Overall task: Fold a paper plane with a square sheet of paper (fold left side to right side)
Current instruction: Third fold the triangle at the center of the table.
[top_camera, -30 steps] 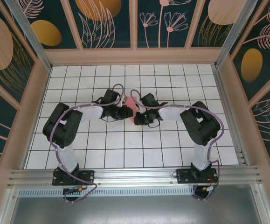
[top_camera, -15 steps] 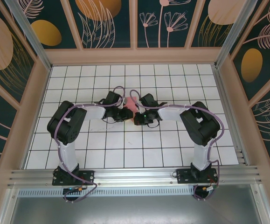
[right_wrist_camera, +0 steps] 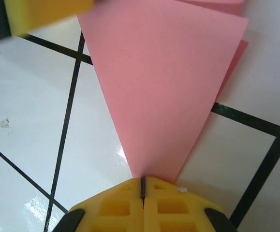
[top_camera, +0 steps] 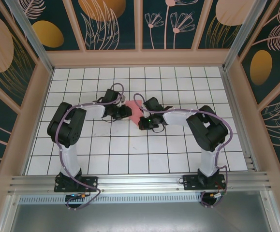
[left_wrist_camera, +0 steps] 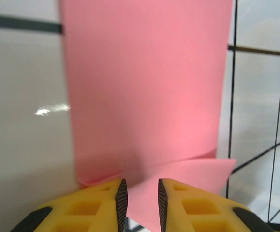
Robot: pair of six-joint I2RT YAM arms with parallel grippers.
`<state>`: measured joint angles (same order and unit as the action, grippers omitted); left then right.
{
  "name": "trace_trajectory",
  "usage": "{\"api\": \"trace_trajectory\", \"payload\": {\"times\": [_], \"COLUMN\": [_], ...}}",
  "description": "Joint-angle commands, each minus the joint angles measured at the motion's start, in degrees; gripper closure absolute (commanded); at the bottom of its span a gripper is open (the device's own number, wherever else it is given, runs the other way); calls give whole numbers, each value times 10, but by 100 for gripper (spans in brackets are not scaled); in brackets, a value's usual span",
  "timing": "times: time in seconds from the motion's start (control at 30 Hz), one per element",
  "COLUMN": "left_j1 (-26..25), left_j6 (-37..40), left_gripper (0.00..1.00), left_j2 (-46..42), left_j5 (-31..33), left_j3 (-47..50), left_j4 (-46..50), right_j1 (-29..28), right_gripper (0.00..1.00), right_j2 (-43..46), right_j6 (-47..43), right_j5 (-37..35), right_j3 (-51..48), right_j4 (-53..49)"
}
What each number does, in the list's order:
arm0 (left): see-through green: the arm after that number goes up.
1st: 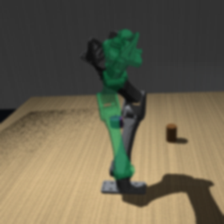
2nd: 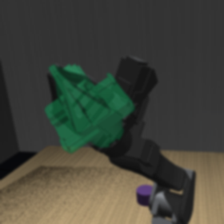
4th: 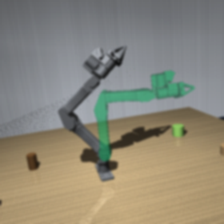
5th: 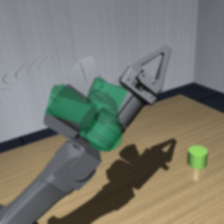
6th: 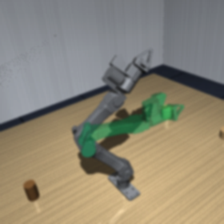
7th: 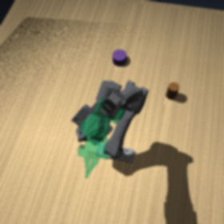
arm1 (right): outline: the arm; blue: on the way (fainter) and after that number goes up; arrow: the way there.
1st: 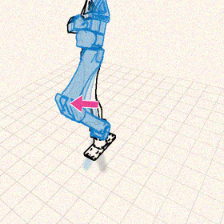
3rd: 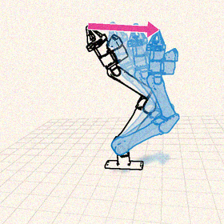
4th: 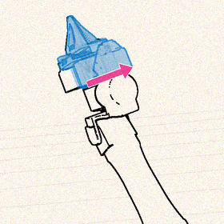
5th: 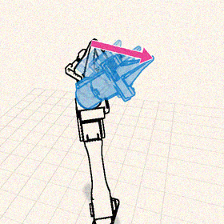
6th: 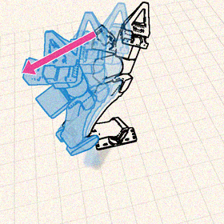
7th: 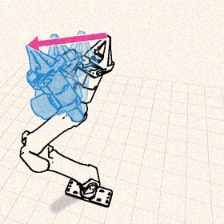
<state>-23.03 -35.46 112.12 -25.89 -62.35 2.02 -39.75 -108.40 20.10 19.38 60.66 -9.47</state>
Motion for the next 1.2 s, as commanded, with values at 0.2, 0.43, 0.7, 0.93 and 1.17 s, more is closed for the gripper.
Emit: {"api": "trace_trajectory", "payload": {"times": [0.2,0.43,0.7,0.93,1.17], "left_j1": [47,73,78,72,53], "left_j6": [50,65,48,2,-16], "left_gripper": [63,49,43,42,41], "left_j2": [17,-54,-115,-86,-54], "left_j5": [36,20,-49,-110,-127], "left_j3": [-34,-37,37,63,57], "left_j4": [36,60,11,-64,-89], "right_j1": [-5,-4,4,23,37], "right_gripper": [96,94,72,67,67], "right_j2": [-28,16,95,38,-11], "right_j6": [5,-3,-18,-29,-28], "right_j5": [-40,-20,-67,-31,-25], "right_j3": [-32,1,35,90,121], "right_j4": [-72,-44,-43,-24,-25]}}
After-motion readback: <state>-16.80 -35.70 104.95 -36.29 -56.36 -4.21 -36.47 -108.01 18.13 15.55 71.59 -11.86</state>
